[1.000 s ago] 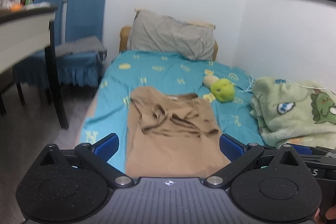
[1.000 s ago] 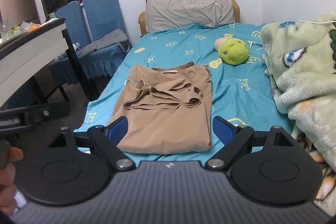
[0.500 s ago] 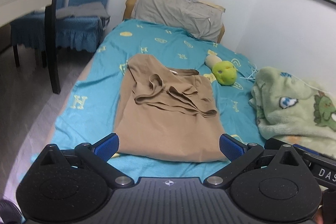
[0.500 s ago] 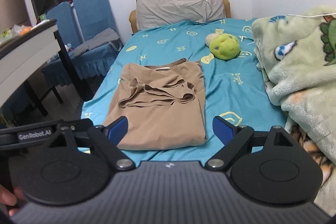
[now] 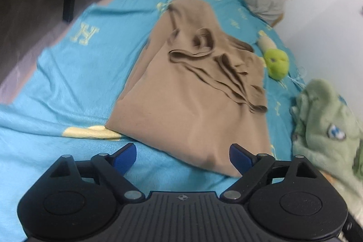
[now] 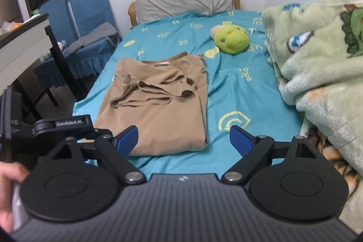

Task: Fold clothes
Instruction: 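Grasp the folded shirt edges with both grippers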

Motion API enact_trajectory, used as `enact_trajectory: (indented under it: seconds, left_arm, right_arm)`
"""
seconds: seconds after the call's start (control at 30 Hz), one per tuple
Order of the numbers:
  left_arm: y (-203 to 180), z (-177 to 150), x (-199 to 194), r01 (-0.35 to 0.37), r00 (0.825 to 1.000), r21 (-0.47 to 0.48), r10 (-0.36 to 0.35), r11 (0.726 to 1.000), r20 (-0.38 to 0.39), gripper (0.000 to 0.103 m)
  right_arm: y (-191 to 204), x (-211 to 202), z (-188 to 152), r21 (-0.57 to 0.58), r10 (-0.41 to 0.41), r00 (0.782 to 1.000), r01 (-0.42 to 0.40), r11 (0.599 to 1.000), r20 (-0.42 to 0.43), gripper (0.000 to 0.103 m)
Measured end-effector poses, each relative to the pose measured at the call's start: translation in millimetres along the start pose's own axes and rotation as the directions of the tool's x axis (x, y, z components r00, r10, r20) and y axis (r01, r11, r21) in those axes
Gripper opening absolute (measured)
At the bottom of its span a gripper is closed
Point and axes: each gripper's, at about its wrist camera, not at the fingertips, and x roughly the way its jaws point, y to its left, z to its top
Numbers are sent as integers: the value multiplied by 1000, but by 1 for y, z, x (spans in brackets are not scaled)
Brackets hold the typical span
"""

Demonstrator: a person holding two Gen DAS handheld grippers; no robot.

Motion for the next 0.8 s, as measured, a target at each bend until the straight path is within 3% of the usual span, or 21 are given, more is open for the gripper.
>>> enact_trajectory:
  seconds: [0.37, 0.57, 0.63, 0.67, 0.77, 0.8]
  left_arm:
    - [29, 14, 26, 72, 996, -126, -63, 989, 68, 88]
    - [40, 14, 14, 243, 962, -195, -209, 950, 178, 88]
    - [41, 14, 21, 206, 974, -205, -180, 957, 141, 85]
    - [42, 13, 26, 181, 980, -208, -159, 961, 118, 76]
    - [43, 11, 33, 151, 986, -219, -133, 964, 98, 66]
    - [44, 11, 33, 152, 986, -224, -132, 963, 102, 64]
  right_arm:
    - [-2, 17, -1, 23, 26, 998, -24, 999, -58, 89]
    - [-1, 26, -2, 30, 18, 996, -15, 999, -86, 89]
    - [-1, 28, -3, 32, 14, 996, -11, 999, -91, 89]
    - [-2, 29, -4, 35, 13, 995, -10, 999, -94, 89]
    - [-8, 39, -7, 120, 60, 990, -45, 992, -131, 89]
    - [-14, 47, -9, 212, 108, 982, -73, 975, -158, 89]
